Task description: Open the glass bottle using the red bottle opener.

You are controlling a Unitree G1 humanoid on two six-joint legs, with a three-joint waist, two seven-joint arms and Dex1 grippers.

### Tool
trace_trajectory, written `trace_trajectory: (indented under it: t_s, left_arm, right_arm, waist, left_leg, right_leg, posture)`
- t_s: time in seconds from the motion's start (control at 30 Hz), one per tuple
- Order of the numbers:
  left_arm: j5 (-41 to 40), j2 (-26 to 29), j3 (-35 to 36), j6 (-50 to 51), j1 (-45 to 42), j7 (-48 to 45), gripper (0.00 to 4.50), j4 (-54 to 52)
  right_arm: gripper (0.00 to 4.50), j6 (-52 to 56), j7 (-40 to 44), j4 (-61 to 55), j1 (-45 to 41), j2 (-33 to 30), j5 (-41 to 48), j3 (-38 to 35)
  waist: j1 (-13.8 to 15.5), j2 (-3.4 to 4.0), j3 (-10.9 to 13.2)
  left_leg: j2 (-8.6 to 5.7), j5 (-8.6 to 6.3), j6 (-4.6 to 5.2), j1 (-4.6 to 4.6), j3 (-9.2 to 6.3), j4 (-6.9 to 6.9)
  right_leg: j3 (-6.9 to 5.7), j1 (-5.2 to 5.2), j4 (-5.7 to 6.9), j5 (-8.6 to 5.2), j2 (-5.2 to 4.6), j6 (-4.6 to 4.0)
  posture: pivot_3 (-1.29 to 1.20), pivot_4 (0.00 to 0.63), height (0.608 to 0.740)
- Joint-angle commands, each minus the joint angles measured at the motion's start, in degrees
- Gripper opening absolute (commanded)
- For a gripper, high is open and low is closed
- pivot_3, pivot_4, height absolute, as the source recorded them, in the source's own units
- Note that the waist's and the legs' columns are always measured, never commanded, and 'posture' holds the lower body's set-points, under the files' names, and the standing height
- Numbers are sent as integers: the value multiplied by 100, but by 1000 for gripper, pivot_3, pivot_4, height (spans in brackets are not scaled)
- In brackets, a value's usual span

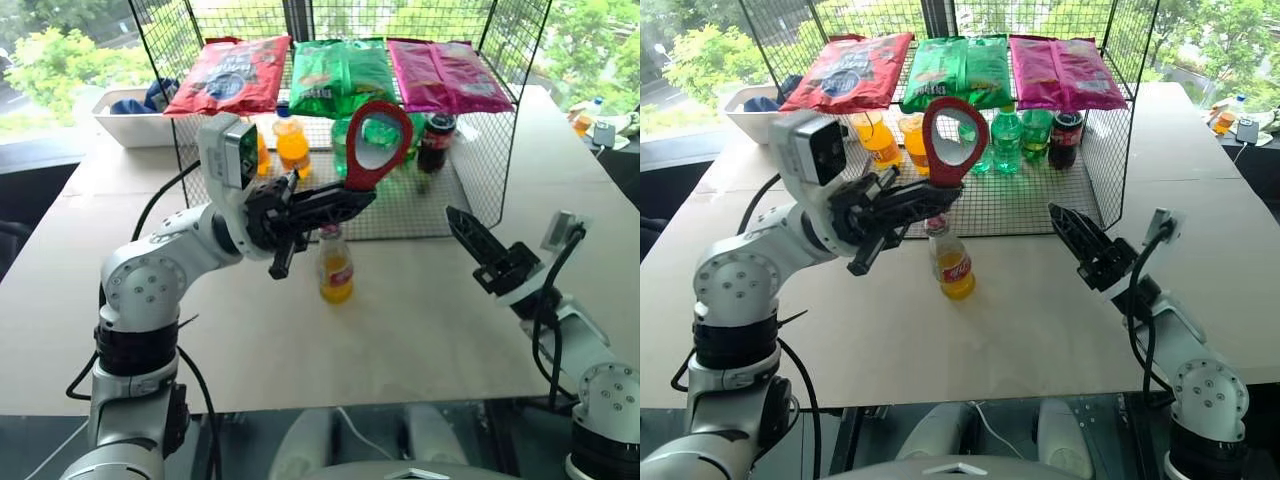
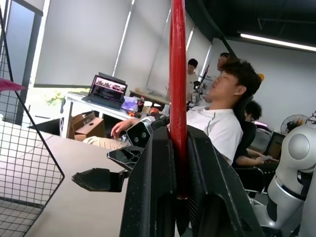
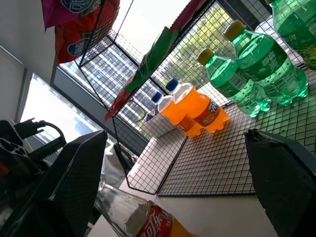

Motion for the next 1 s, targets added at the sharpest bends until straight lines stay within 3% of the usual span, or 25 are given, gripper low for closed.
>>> trace_trajectory:
  t_s: [0.03, 0.53, 0.77, 1.0]
  left_arm:
    - [373, -49, 87, -361, -367, -104, 55, 228]
    - [2178, -404, -533, -1452, -1440, -1713, 55, 2333]
    - [2335, -897, -613, -1244, -1621, -2034, 55, 3127]
    - [2510, -1224, -587, -1146, -1856, -2273, 55, 3813]
  right_arm:
    - [4500, -175, 38, -77, -168, -76, 79, 12]
    - [4500, -463, -79, 431, -1530, -160, -537, 287]
    - [4500, -717, 472, 937, -2034, -163, -1432, 666]
    - [4500, -727, 976, 1158, -2278, -151, -1727, 806]
  waist:
    - [0, 0, 0]
    - [-21, -4, 3]
    - [-27, -4, 4]
    - [-34, -5, 4]
  left_leg:
    - [0, 0, 0, 0, 1, 0]
    - [0, 0, 0, -1, 5, 1]
    - [-1, -2, 4, -60, -14, 57]
    - [-5, -4, 8, -65, -21, 74]
  right_leg:
    - [0, 0, 0, 0, 0, 0]
    - [3, -6, 0, 0, 5, 0]
    - [-17, -35, 11, 1, 7, 1]
    - [-23, -33, 19, 1, 5, 2]
  posture:
    - [0, 150, 740]
    - [0, 150, 740]
    - [0, 150, 740]
    - [0, 150, 740]
